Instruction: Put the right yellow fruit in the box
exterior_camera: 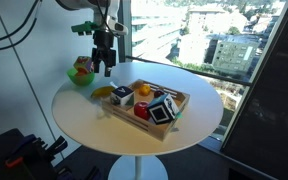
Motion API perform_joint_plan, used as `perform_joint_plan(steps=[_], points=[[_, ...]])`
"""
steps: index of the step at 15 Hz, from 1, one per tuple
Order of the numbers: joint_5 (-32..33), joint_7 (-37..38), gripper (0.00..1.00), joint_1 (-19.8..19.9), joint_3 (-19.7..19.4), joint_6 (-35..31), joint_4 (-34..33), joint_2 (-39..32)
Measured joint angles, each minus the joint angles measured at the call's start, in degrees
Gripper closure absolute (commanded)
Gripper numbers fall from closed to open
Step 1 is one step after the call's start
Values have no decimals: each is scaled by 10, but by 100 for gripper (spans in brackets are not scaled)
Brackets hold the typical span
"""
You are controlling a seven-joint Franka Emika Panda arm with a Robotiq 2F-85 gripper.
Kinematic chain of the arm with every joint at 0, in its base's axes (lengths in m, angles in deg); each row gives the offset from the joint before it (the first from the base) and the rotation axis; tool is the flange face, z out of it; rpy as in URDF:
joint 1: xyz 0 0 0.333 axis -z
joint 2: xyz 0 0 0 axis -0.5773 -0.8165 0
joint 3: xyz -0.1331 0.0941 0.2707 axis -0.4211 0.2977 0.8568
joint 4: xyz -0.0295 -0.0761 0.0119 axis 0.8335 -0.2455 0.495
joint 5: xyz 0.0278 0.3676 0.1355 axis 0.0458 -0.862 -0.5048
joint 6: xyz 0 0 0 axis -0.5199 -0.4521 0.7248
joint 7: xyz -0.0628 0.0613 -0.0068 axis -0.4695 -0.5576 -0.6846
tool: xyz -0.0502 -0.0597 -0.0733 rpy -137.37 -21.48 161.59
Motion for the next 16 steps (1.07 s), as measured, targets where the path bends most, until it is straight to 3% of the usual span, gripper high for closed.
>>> perform_joint_plan(steps=[16], points=[[0, -26, 0, -4, 26, 17, 67, 145]])
